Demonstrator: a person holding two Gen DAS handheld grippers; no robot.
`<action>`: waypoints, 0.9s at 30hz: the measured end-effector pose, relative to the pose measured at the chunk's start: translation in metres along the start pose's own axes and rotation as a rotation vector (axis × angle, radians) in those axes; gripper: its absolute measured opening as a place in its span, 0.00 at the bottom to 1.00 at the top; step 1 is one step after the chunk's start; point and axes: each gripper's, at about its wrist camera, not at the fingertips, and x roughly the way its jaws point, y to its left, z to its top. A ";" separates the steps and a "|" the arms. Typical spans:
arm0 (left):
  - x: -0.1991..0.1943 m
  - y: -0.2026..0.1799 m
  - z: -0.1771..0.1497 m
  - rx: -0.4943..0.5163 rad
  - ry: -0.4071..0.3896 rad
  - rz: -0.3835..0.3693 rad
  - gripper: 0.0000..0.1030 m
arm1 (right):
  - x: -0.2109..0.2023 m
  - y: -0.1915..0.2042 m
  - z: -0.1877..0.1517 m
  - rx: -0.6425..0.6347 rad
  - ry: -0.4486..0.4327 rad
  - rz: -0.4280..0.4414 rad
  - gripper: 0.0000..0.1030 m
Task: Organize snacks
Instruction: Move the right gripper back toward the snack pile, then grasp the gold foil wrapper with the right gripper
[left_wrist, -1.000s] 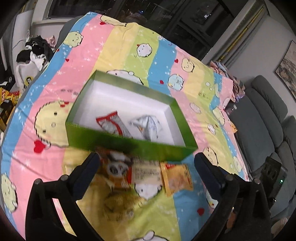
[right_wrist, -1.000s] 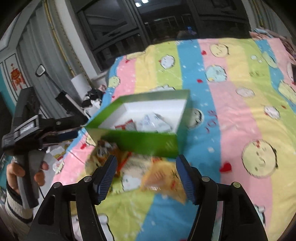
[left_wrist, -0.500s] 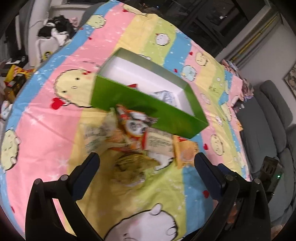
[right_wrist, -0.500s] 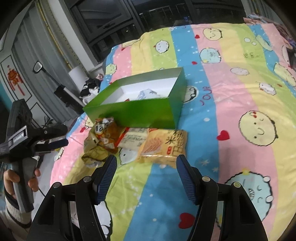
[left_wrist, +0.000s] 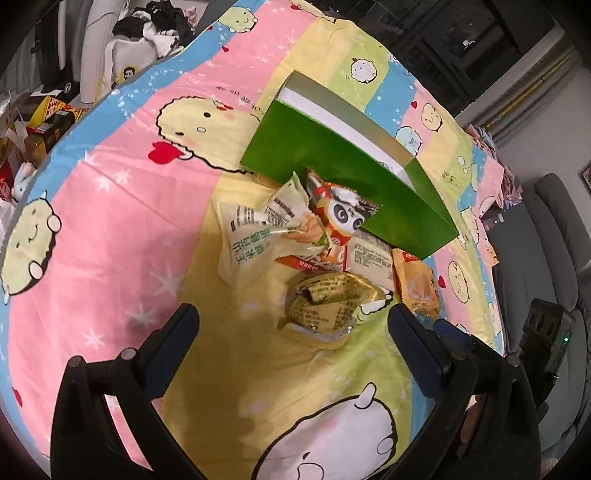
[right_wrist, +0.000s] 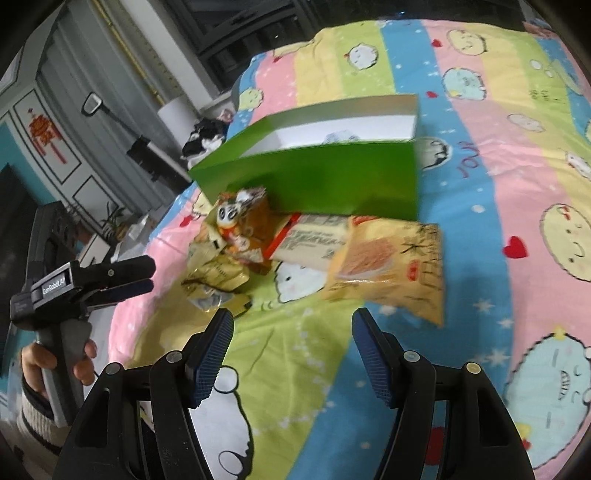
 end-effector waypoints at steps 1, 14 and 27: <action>0.002 0.002 -0.001 -0.003 0.005 -0.005 0.99 | 0.003 0.002 0.000 -0.006 0.007 0.007 0.65; 0.019 0.004 -0.002 0.043 0.021 -0.042 0.99 | 0.048 0.033 0.001 -0.109 0.101 0.054 0.65; 0.049 -0.009 0.004 0.129 0.043 -0.023 0.93 | 0.085 0.057 0.011 -0.164 0.124 0.107 0.65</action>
